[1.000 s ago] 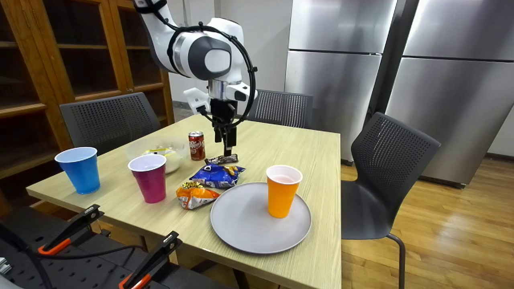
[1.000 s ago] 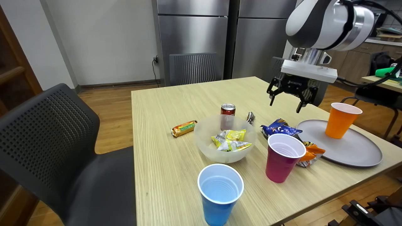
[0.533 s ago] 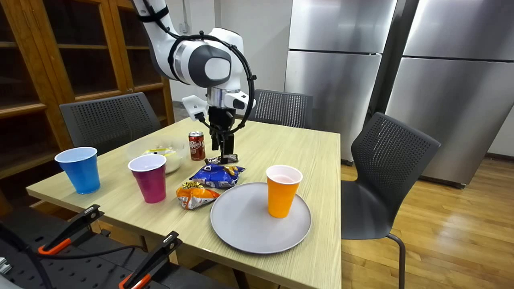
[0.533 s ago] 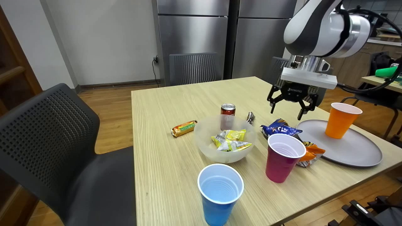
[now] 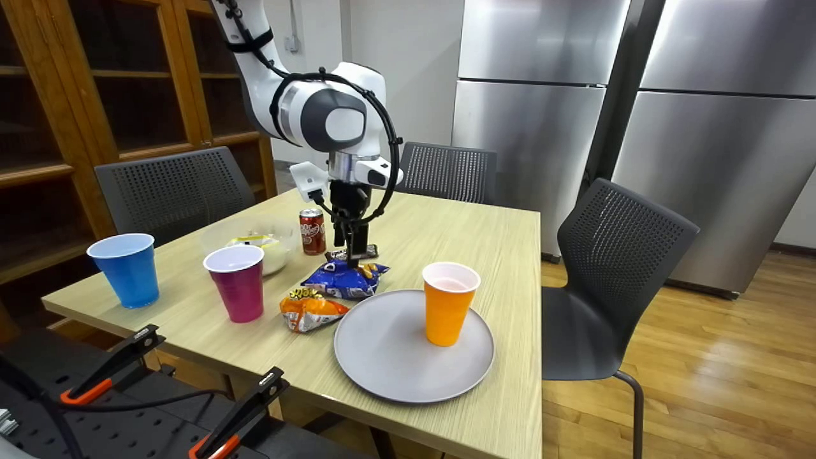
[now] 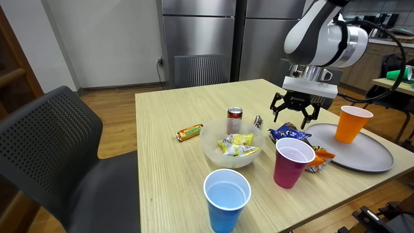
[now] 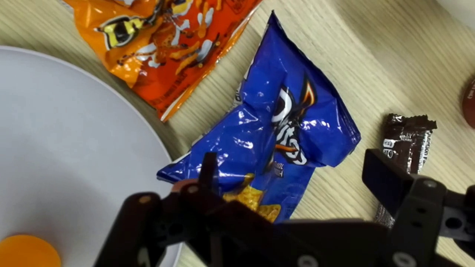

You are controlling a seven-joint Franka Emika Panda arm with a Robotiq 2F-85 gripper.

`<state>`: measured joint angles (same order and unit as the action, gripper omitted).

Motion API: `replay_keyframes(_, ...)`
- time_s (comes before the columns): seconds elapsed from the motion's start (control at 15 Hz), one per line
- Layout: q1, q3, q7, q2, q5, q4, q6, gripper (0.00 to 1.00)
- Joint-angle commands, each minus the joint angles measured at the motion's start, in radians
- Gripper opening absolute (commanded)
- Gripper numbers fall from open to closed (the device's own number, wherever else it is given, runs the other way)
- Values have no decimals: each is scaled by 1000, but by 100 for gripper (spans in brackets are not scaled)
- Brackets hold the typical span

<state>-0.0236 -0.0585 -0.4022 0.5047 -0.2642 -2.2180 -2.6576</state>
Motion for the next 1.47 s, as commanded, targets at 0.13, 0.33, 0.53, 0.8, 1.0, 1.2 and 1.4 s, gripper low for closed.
replay_keyframes(0.13, 7, 11, -14, 62, -30, 75, 35, 100)
replay_keyframes(0.33, 9, 12, -17, 85, -32, 99, 40, 100)
replay_keyframes(0.53, 8, 12, -13, 99, -35, 117, 46, 65)
replay_keyframes(0.8, 9, 11, -12, 106, -32, 131, 50, 33)
replay_keyframes(1.0, 10, 9, -11, 108, -30, 137, 52, 12)
replay_keyframes(1.2, 10, 9, -8, 102, -28, 135, 53, 0)
replay_keyframes(1.4, 7, 11, -2, 85, -31, 125, 45, 0)
